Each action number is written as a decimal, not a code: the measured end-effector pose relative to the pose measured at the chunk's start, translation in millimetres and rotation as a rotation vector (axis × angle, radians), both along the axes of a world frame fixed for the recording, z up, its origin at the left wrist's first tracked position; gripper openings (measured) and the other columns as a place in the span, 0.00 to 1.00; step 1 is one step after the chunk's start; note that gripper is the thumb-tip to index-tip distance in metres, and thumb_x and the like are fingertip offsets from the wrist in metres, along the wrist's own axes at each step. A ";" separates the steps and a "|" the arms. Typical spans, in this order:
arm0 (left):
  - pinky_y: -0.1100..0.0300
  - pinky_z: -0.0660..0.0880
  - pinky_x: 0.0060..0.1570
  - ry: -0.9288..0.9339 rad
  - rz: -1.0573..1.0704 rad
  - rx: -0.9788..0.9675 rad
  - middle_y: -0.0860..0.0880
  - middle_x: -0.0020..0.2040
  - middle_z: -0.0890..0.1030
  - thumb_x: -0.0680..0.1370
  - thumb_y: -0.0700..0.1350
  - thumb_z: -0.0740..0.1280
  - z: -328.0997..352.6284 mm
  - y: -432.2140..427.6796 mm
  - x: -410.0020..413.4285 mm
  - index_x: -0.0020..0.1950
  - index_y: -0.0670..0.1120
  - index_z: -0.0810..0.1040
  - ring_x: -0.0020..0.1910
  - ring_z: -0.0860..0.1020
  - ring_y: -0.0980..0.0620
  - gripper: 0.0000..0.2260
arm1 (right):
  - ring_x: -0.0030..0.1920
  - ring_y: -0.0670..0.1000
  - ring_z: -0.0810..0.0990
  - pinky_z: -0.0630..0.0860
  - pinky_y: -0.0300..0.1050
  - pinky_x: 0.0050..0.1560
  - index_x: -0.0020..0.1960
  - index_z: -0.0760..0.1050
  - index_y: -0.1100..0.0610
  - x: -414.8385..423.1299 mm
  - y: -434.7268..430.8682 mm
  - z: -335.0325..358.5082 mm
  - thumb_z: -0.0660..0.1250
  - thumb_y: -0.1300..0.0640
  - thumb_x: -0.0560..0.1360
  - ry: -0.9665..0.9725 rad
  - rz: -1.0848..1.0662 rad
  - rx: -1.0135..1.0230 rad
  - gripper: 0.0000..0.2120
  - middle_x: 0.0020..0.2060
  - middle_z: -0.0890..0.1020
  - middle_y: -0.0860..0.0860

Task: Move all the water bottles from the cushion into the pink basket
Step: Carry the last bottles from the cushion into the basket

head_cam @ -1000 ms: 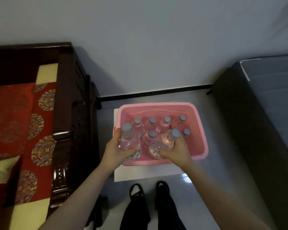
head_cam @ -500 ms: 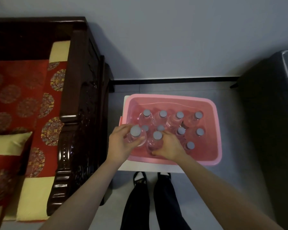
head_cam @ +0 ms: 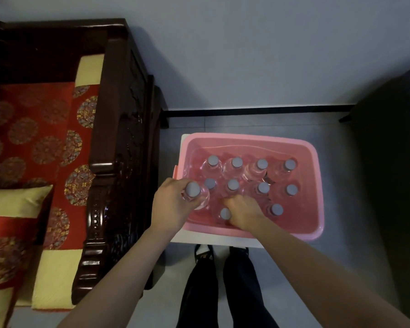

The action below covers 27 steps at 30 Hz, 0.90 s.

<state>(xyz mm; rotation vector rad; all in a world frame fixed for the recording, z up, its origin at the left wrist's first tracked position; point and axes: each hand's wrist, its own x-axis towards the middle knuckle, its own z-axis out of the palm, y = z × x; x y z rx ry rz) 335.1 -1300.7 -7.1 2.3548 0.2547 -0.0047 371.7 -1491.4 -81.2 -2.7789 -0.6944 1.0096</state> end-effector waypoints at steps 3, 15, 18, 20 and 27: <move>0.53 0.77 0.37 0.040 -0.052 0.105 0.52 0.37 0.78 0.67 0.51 0.76 0.7 1.2 -2.3 0.47 0.50 0.81 0.38 0.78 0.51 0.12 | 0.51 0.58 0.82 0.71 0.47 0.41 0.56 0.76 0.53 0.2 2.8 -2.0 0.68 0.59 0.70 -0.012 0.031 -0.044 0.15 0.51 0.83 0.54; 0.53 0.69 0.37 0.260 -0.426 0.369 0.45 0.45 0.80 0.75 0.45 0.65 -12.3 -16.4 5.6 0.53 0.45 0.72 0.43 0.79 0.40 0.09 | 0.56 0.55 0.78 0.76 0.47 0.45 0.62 0.76 0.51 -3.1 -57.0 15.0 0.65 0.56 0.70 -0.149 -0.145 0.164 0.20 0.53 0.81 0.50; 0.51 0.69 0.40 0.321 -0.470 0.396 0.42 0.50 0.80 0.76 0.42 0.65 -21.4 -24.2 10.7 0.60 0.43 0.70 0.47 0.79 0.38 0.14 | 0.58 0.55 0.76 0.77 0.47 0.46 0.65 0.75 0.49 -11.5 -80.1 18.2 0.67 0.57 0.67 -0.164 -0.209 0.213 0.25 0.57 0.81 0.47; 0.51 0.70 0.41 0.343 -0.488 0.405 0.41 0.51 0.80 0.75 0.40 0.66 -26.2 -28.6 15.3 0.65 0.44 0.69 0.49 0.79 0.37 0.18 | 0.57 0.56 0.76 0.75 0.47 0.47 0.67 0.74 0.47 -15.9 -88.4 19.4 0.70 0.57 0.66 -0.156 -0.241 0.241 0.29 0.55 0.82 0.48; 0.48 0.72 0.47 0.431 -0.507 0.419 0.41 0.53 0.77 0.72 0.30 0.62 -47.4 -27.3 17.6 0.66 0.45 0.69 0.51 0.78 0.37 0.23 | 0.57 0.61 0.77 0.75 0.49 0.47 0.60 0.79 0.53 -26.2 -98.2 13.3 0.72 0.62 0.65 -0.165 -0.340 0.297 0.23 0.50 0.84 0.53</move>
